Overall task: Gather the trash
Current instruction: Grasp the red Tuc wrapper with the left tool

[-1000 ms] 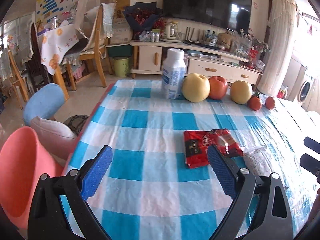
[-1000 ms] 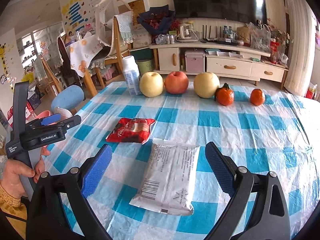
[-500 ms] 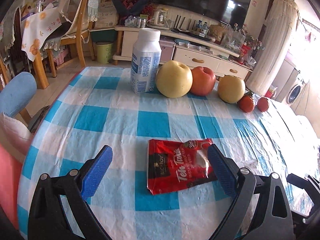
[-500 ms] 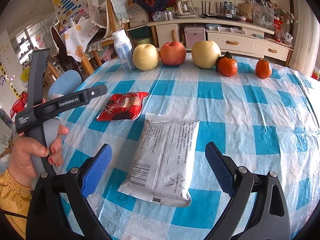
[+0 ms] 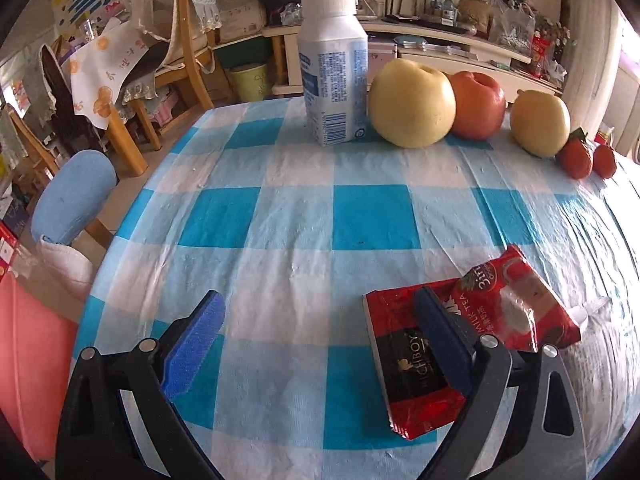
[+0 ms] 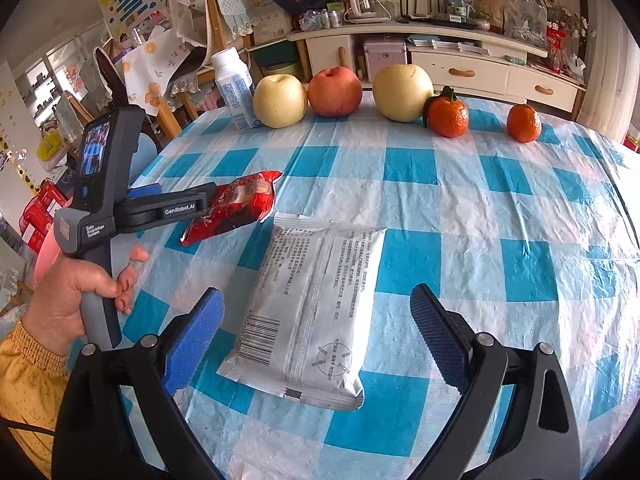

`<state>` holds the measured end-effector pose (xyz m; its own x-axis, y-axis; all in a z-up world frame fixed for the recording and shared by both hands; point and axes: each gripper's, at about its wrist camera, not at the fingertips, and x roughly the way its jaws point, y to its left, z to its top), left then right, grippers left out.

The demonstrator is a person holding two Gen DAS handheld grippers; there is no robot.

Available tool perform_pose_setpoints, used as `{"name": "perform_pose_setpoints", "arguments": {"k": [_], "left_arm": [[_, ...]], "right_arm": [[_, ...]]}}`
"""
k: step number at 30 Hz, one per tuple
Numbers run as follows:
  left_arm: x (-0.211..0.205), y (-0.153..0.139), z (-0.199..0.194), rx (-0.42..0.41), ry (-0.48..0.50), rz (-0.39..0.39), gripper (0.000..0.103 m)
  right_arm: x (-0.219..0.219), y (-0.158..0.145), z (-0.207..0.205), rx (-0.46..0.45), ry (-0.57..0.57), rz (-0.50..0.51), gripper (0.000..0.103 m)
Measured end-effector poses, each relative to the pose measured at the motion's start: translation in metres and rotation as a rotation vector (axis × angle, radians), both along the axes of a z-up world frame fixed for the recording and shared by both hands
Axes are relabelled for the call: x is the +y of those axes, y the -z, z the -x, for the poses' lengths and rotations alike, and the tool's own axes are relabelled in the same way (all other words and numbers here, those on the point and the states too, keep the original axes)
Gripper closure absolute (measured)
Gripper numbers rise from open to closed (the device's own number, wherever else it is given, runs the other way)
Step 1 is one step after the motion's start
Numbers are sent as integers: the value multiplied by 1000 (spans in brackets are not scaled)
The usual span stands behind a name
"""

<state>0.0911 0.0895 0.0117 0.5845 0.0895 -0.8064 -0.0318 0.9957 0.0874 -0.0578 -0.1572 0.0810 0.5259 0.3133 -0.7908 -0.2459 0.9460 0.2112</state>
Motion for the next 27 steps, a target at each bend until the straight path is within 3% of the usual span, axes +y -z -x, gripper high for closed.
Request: {"name": "perform_pose_setpoints", "arguments": {"k": [4,8,17,20,27], "left_arm": [[-18,-3,26,30,81,11,9],[-39,-6,48,84,249,19,9],[-76,-24,74,35,546,83,9],[-87,-17,69,45,558,53,9],[-81,-10,45,48,486,114,9]], "right_arm": [[-5,1,-1,11,8,11,8],[-9,7,-2,43,9,24,8],[-3,19,-2,88,-31,44,8],[0,23,-2,100,-38,65,8],[-5,28,-3,108,-21,105,8]]}}
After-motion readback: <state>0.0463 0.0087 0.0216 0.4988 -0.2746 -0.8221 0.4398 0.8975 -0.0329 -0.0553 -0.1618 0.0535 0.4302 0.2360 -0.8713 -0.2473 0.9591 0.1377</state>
